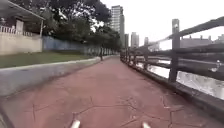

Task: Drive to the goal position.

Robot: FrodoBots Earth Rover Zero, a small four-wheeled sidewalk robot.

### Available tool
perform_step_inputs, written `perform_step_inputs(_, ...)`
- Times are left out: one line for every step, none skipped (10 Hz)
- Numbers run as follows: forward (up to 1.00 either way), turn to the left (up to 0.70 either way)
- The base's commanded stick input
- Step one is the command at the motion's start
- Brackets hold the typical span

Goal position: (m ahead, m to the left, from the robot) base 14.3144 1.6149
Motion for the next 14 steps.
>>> perform_step_inputs(0.70,0.01)
perform_step_inputs(0.70,0.01)
perform_step_inputs(0.70,0.01)
perform_step_inputs(0.70,0.01)
perform_step_inputs(0.70,0.01)
perform_step_inputs(0.70,0.01)
perform_step_inputs(0.70,0.01)
perform_step_inputs(0.70,0.01)
perform_step_inputs(0.70,0.01)
perform_step_inputs(0.70,0.01)
perform_step_inputs(0.73,0.02)
perform_step_inputs(0.83,0.02)
perform_step_inputs(0.85,0.02)
perform_step_inputs(0.85,0.02)
